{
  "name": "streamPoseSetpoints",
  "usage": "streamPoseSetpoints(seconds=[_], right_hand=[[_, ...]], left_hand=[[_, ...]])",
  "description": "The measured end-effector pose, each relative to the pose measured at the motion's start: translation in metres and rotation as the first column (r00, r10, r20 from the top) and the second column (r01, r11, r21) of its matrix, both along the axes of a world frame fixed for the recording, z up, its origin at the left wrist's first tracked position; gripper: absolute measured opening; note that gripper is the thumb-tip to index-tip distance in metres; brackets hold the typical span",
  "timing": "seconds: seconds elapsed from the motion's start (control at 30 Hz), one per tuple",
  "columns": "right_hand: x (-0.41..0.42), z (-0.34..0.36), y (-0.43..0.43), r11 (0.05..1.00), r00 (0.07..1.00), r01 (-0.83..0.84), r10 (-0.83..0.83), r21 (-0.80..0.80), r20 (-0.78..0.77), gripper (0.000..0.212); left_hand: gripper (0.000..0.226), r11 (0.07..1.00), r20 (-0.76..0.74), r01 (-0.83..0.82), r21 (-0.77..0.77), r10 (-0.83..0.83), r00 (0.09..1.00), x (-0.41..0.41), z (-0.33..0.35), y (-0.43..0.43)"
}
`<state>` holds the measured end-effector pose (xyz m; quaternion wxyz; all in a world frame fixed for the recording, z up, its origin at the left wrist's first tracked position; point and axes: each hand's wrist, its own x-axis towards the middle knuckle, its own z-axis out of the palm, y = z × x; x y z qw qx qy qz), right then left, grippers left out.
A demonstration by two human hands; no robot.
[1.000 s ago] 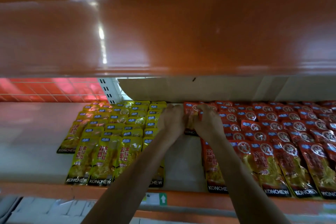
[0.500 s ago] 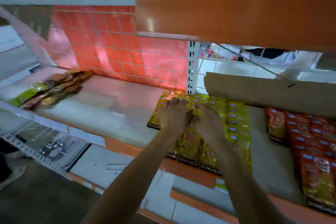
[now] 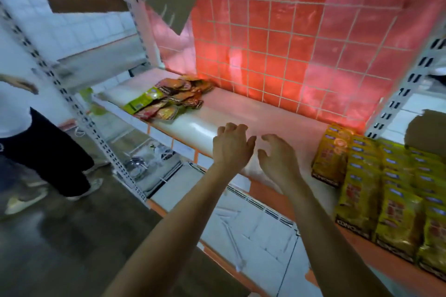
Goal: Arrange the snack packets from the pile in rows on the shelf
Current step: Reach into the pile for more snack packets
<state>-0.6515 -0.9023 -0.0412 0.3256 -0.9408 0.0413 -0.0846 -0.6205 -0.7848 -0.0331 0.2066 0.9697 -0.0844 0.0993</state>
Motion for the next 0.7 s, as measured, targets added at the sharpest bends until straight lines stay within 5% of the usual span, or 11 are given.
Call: streamPoseSetpoints(seconds=[0.3, 0.7], right_hand=[[0.096, -0.013, 0.082, 0.994, 0.994, -0.088, 0.092, 0.066, -0.061, 0.041], [0.239, -0.011, 0.158, 0.978, 0.986, 0.011, 0.024, 0.206, -0.164, 0.033]], left_hand=[[0.052, 0.984, -0.034, -0.177, -0.022, 0.176, 0.984, 0.084, -0.015, 0.086], [0.018, 0.971, 0.05, -0.24, 0.006, 0.239, 0.97, 0.228, -0.019, 0.157]])
